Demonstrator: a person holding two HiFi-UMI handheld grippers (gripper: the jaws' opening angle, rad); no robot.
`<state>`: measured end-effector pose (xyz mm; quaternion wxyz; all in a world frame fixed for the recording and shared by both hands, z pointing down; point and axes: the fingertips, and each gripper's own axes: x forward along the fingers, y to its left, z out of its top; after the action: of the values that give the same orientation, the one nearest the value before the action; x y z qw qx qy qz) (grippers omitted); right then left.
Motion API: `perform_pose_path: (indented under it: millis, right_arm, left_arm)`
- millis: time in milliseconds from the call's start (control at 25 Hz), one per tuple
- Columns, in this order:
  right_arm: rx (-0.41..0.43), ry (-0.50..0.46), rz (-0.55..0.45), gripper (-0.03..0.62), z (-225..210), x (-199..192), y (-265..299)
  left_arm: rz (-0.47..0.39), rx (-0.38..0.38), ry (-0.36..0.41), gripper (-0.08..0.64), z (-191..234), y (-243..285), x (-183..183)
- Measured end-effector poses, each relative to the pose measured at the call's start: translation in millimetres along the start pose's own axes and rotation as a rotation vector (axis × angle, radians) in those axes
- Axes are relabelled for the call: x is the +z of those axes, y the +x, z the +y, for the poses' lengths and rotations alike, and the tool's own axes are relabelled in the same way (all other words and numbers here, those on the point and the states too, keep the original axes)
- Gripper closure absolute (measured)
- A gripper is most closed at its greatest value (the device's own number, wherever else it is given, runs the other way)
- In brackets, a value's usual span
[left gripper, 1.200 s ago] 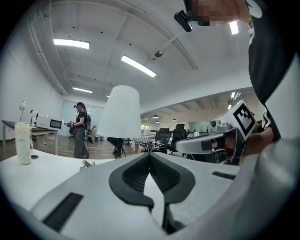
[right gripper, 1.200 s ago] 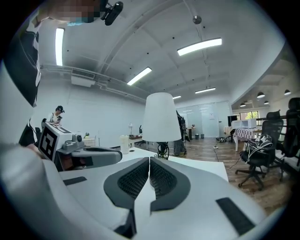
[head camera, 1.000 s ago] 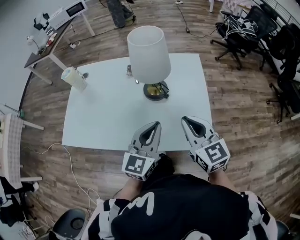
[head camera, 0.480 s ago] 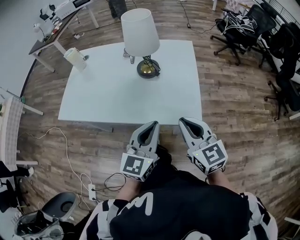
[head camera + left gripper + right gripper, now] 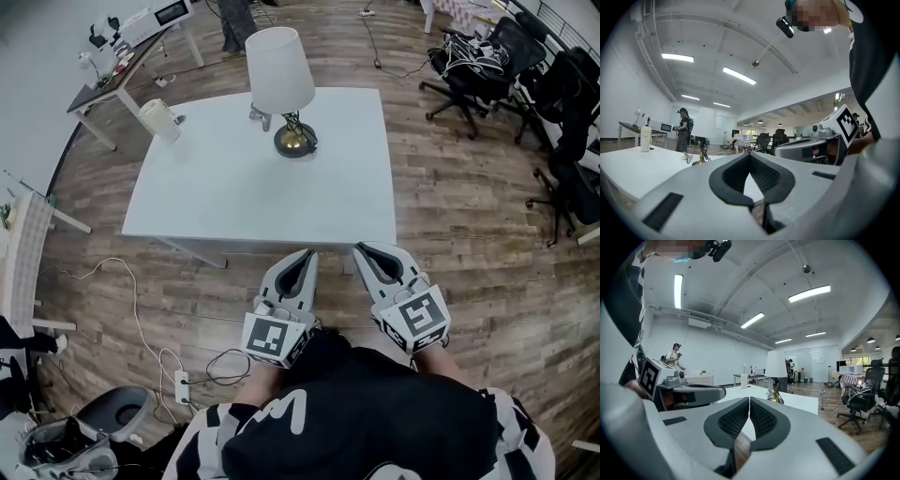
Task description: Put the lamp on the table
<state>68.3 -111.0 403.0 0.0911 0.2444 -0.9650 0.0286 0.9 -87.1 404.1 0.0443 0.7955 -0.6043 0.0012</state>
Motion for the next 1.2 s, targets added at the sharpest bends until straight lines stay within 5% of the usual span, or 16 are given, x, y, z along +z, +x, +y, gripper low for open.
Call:
perform_pose_path:
  millis: [640, 1200]
  right_arm:
    - [0.012, 0.015, -0.006, 0.572, 27.4, -11.5, -7.6]
    - [-0.012, 0.019, -0.003, 0.572, 126.9, -14.8, -43.2]
  left_arm:
    - [0.009, -0.006, -0.021, 0.555, -14.8, -32.7, -13.6]
    - [0.000, -0.037, -0.014, 0.555, -24.6, -133.4, -15.7]
